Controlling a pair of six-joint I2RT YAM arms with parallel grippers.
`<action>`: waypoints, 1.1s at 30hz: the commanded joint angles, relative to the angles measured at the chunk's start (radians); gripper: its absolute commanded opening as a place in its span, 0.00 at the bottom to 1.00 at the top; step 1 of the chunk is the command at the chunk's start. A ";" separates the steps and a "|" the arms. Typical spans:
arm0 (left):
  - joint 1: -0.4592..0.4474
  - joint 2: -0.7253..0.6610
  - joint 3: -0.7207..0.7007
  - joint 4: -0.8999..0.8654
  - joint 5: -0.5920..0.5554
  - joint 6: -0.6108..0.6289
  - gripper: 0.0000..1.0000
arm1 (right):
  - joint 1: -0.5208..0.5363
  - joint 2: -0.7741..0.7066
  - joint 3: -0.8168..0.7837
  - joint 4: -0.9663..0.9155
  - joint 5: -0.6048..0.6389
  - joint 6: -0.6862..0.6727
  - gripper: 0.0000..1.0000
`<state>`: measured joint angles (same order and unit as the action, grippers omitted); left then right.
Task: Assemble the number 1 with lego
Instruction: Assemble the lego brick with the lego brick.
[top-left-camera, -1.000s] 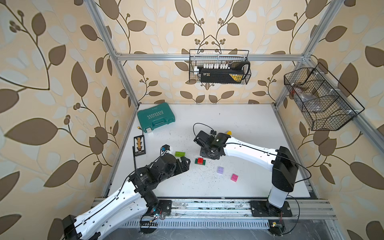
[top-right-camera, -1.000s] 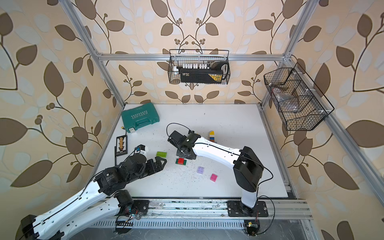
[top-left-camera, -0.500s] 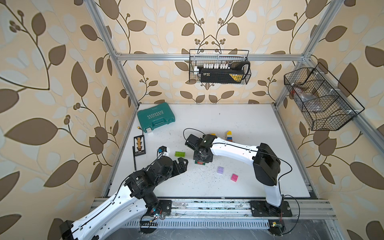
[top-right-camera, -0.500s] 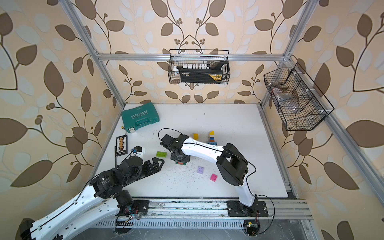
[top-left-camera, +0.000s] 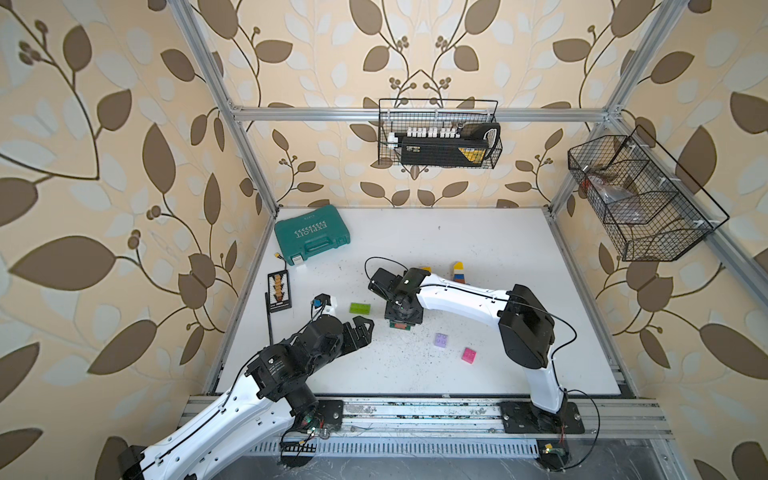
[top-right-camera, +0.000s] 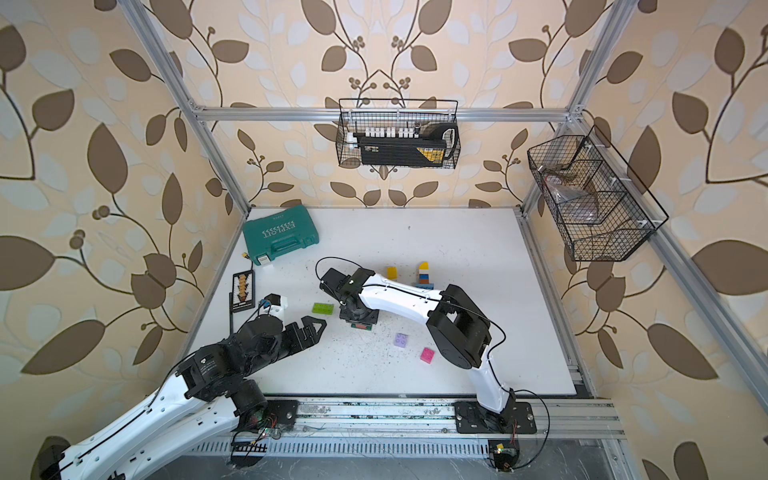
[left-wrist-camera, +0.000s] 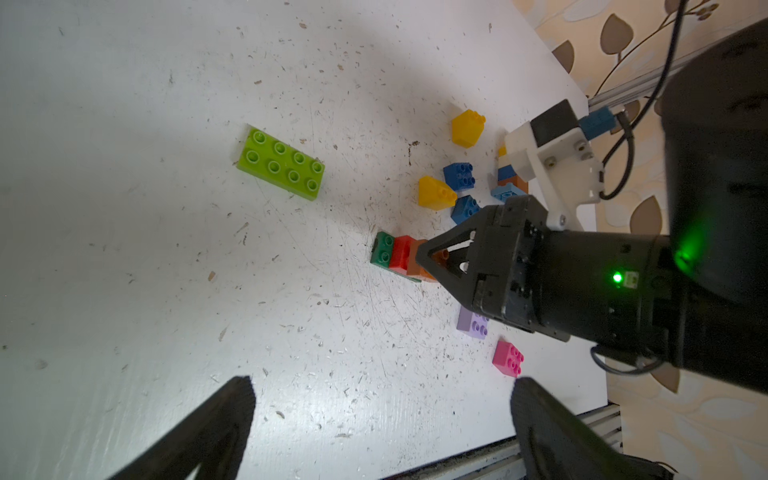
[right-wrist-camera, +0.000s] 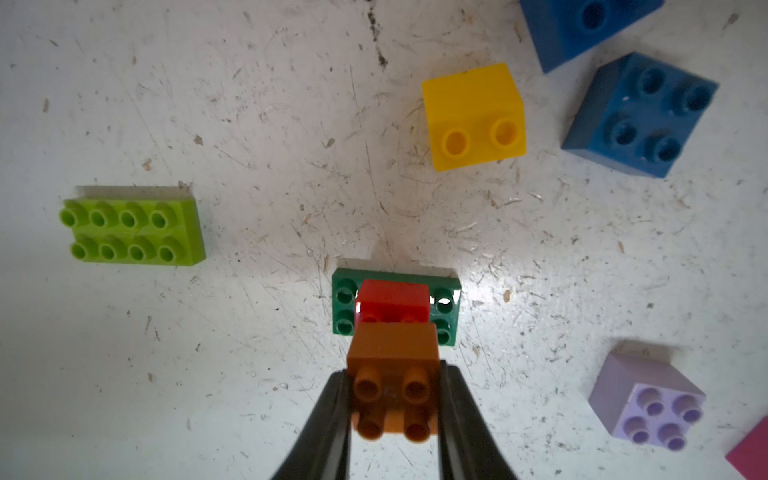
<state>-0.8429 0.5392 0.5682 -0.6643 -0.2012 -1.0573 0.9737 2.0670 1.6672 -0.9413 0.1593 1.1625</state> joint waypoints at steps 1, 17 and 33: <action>0.013 0.002 -0.001 0.005 -0.014 -0.007 0.99 | -0.005 0.032 0.022 -0.011 -0.010 0.003 0.30; 0.013 0.021 0.005 0.008 -0.010 -0.003 0.99 | -0.022 0.117 0.043 -0.051 -0.039 -0.018 0.29; 0.013 -0.012 -0.004 0.000 -0.016 -0.006 0.99 | -0.050 0.232 0.020 -0.010 -0.114 -0.082 0.24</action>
<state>-0.8429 0.5365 0.5682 -0.6643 -0.2031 -1.0569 0.9306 2.1548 1.7729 -1.0122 0.0704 1.0954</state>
